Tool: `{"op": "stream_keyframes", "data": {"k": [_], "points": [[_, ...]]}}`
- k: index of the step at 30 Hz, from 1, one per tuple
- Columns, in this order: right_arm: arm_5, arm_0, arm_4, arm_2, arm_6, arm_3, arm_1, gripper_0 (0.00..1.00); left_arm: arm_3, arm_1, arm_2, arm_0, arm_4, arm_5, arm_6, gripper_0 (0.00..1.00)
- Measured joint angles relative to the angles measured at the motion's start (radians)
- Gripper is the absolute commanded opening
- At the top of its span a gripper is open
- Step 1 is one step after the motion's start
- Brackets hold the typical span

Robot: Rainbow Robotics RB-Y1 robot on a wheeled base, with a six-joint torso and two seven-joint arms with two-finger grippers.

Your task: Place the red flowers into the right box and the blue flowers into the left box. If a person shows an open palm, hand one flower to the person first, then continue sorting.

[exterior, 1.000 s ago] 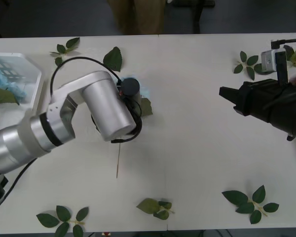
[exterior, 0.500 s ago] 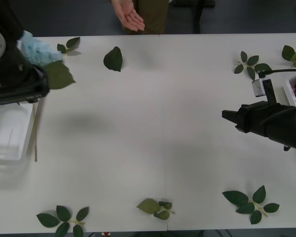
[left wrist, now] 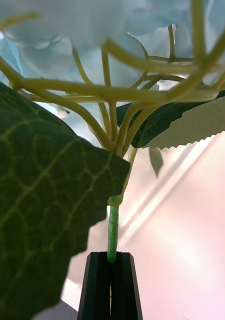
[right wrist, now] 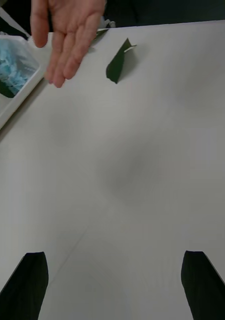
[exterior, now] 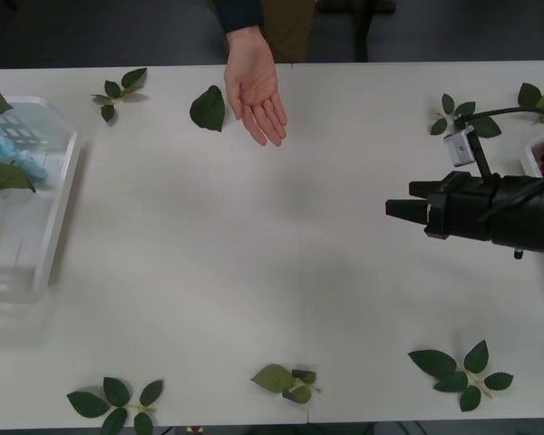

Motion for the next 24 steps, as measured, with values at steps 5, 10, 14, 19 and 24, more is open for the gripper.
{"op": "stream_keyframes", "data": {"k": [5, 10, 14, 19, 24], "points": [[0.103, -0.03, -0.157, -0.057, 0.164, 0.064, 0.0, 0.77, 0.109, 0.0, 0.012, 0.0, 0.008, -0.045, -0.157, 0.0], [0.16, -0.052, -0.261, -0.103, 0.247, 0.113, 0.0, 0.77, 0.127, 0.0, 0.012, 0.0, 0.013, -0.065, -0.15, 0.0], [0.171, -0.064, -0.328, -0.123, 0.35, 0.129, 0.0, 0.77, 0.115, 0.0, 0.012, 0.0, 0.018, -0.068, -0.15, 0.0], [0.172, -0.085, -0.415, -0.126, 0.378, 0.131, -0.003, 0.77, -0.034, -0.006, 0.012, 0.001, 0.022, -0.069, -0.146, 0.0], [0.186, -0.093, -0.488, -0.126, 0.382, 0.131, -0.01, 0.77, -0.192, -0.065, 0.012, 0.001, 0.031, -0.072, 0.079, 0.0]]}}
